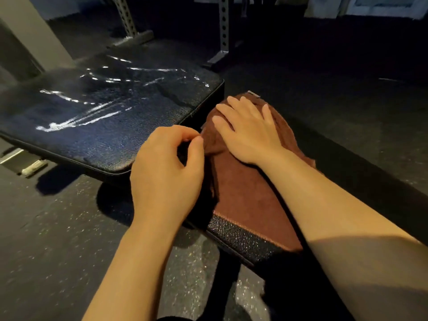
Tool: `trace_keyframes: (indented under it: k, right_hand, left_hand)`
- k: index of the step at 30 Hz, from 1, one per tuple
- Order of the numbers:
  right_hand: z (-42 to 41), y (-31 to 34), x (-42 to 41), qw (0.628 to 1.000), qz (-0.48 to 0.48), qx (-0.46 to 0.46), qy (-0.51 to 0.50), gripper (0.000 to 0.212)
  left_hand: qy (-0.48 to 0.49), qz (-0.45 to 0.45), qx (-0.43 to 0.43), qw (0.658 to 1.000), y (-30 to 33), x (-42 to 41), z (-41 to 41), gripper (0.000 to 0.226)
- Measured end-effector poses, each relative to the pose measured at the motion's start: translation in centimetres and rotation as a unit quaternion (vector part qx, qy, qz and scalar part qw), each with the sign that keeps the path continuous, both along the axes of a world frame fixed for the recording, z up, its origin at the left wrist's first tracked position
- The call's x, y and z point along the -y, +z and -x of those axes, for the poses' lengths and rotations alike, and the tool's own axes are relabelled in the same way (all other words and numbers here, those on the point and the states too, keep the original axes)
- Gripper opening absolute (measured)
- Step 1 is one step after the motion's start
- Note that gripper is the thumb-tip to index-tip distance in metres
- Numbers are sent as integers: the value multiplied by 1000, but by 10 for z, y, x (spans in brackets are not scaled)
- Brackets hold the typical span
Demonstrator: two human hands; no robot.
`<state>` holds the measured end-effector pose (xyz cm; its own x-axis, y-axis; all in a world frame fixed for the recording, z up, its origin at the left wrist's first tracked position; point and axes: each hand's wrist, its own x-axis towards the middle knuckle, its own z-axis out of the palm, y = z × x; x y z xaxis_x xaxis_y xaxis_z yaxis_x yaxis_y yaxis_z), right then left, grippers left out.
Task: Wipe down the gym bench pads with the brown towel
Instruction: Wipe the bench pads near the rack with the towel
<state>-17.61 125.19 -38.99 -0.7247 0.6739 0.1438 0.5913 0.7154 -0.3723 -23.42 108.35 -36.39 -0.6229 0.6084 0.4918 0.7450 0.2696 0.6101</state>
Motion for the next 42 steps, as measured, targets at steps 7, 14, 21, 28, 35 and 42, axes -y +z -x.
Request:
trace_keyframes:
  k: [7,14,21,28,35,42]
  right_hand:
    - [-58,-22,-14,998,-1,42,-43,58]
    - [-159,-47,-9,998,-9,66,-7,70]
    - [-269,-81,1,994,24,84,-70,72]
    - [-373,-117,-2,961,98,75,-246,60]
    - [-448,-143,-9,906,131,50,-400,58]
    - [-415,-133,7,888,166,76,-422,62]
  left_hand:
    - [-130,51,-74,987,3,0,-17,27]
    - [-196,95,-117,969,5,-13,-52,31]
    - [-294,98,-237,921,5,-31,-118,34]
    - [-363,182,-295,865,-12,-53,-155,39]
    - [-375,190,-305,855,-13,-57,-174,42]
    - [-371,195,-296,859,-22,-59,-165,42]
